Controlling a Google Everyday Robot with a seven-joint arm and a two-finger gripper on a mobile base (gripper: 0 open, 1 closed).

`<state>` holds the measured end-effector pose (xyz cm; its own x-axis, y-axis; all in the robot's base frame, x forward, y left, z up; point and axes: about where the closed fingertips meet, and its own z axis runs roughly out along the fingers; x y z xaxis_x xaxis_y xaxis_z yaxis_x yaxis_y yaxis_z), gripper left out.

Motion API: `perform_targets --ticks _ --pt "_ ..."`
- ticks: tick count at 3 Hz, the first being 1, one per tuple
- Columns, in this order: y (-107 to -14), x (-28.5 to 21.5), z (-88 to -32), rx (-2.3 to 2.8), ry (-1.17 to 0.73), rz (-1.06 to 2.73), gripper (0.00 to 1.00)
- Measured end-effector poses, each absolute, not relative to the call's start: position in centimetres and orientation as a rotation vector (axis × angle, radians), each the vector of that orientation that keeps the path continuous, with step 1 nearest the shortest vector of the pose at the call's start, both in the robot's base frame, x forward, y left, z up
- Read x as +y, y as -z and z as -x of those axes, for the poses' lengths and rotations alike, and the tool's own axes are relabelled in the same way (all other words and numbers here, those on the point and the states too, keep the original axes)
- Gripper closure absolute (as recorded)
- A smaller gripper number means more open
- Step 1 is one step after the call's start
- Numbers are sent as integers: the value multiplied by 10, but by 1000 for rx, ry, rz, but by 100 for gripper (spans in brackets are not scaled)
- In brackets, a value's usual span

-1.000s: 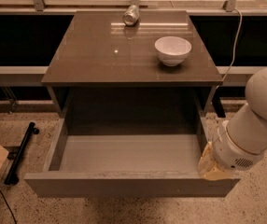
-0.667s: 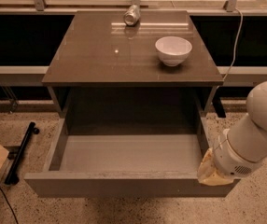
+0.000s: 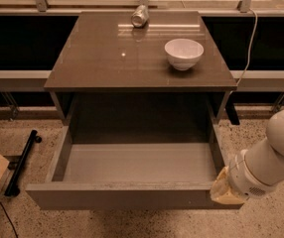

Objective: Close top drawer

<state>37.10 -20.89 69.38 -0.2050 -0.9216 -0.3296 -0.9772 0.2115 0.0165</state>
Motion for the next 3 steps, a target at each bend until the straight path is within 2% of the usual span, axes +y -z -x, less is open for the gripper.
perform_targets --ticks 3 --pt "-674 -213 -393 2233 -330 1719 100"
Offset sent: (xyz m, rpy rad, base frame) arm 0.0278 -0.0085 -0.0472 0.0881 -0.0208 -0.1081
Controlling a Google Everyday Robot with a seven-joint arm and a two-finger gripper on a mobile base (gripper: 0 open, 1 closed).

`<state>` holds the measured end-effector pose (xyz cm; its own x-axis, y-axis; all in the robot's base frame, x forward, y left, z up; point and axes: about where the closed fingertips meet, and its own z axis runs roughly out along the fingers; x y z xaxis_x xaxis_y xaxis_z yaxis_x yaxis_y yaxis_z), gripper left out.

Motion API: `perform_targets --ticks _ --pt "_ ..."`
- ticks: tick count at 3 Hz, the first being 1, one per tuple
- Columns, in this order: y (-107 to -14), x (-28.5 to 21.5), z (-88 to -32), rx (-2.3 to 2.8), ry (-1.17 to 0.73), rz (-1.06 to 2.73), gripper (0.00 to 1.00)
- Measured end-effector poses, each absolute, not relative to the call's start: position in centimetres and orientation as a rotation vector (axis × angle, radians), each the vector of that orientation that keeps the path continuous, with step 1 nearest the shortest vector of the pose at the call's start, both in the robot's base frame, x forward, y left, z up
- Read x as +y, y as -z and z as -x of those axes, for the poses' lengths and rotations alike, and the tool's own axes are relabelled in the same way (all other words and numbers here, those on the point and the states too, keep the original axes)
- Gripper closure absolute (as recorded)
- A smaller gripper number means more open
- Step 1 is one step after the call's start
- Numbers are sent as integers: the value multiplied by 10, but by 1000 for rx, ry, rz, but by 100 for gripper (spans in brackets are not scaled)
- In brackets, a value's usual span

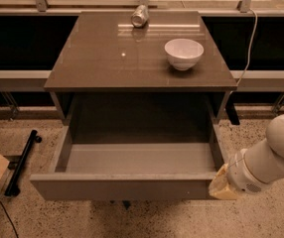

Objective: Close top drawer

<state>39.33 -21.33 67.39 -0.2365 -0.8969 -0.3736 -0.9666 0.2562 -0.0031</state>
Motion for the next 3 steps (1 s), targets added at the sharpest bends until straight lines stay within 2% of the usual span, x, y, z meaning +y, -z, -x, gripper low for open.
perform_targets --ticks 3 --pt "-664 -219 -420 2257 -378 1675 100"
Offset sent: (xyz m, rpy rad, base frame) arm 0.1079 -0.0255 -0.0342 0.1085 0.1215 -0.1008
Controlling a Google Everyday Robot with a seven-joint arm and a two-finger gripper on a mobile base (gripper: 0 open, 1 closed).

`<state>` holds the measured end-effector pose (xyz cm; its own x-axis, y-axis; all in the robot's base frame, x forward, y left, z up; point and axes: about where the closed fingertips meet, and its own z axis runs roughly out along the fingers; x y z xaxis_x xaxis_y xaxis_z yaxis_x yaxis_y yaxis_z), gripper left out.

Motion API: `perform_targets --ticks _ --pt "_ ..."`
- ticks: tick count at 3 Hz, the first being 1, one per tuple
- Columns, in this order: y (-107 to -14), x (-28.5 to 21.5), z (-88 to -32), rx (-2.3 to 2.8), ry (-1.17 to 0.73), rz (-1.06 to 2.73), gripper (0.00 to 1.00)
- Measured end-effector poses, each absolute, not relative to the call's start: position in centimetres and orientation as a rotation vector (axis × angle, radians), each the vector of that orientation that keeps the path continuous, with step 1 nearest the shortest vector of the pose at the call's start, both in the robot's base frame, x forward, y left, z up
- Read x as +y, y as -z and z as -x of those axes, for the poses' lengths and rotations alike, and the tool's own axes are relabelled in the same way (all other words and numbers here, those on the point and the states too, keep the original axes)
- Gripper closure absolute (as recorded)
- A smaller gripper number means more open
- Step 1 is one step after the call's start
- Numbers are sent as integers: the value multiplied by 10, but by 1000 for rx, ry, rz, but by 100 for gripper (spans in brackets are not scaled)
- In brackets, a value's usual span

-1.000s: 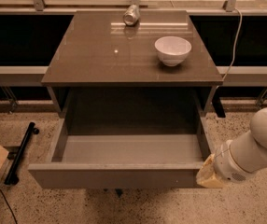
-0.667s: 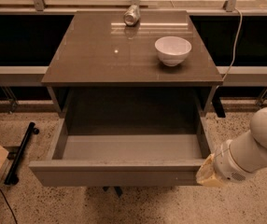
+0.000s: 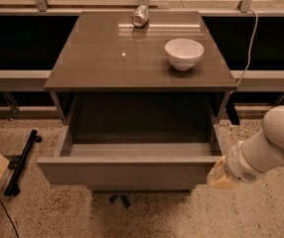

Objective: Close top drawer

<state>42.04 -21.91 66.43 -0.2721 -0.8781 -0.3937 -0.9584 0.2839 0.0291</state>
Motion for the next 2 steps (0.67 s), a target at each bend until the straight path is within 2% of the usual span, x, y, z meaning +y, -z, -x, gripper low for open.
perform_targets --ticks 2 --pt "-654 -212 -461 2198 -313 1553 100"
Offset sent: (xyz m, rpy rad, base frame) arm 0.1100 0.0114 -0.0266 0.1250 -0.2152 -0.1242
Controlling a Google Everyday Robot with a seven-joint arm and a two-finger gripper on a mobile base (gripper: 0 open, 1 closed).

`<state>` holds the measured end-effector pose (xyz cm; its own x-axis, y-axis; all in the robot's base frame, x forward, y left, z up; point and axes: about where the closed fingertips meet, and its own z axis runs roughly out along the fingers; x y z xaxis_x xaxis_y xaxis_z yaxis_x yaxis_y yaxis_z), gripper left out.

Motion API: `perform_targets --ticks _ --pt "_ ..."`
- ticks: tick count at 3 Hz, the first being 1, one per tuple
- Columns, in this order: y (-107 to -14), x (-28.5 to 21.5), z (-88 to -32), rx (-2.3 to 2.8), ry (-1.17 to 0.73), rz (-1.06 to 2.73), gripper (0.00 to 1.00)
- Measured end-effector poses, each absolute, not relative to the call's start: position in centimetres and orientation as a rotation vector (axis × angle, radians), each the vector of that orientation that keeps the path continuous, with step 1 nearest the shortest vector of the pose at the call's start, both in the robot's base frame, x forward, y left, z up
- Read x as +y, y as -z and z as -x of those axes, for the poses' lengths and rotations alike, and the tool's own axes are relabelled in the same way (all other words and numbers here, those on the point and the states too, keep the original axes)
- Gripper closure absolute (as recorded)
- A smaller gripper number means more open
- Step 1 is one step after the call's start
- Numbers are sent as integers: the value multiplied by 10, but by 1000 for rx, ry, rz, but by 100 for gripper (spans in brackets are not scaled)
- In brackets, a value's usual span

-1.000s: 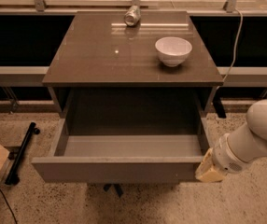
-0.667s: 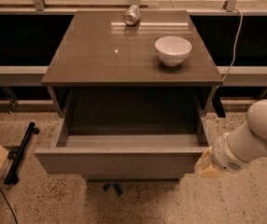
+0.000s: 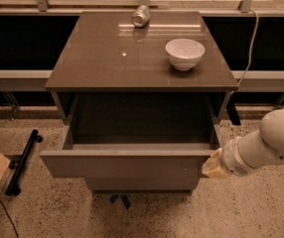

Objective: Close top drawer

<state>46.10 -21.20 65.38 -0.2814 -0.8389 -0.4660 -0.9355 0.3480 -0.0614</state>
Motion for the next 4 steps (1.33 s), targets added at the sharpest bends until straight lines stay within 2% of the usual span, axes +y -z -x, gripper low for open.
perform_targets --ticks 1,2,3,4 --pt "-653 -212 -464 2196 -312 1548 100" --pt "-644 -209 -497 2171 -308 1500 100" --pt "-644 -209 -497 2171 -308 1500 100" --pt "-638 -205 -532 2151 -311 1467 100"
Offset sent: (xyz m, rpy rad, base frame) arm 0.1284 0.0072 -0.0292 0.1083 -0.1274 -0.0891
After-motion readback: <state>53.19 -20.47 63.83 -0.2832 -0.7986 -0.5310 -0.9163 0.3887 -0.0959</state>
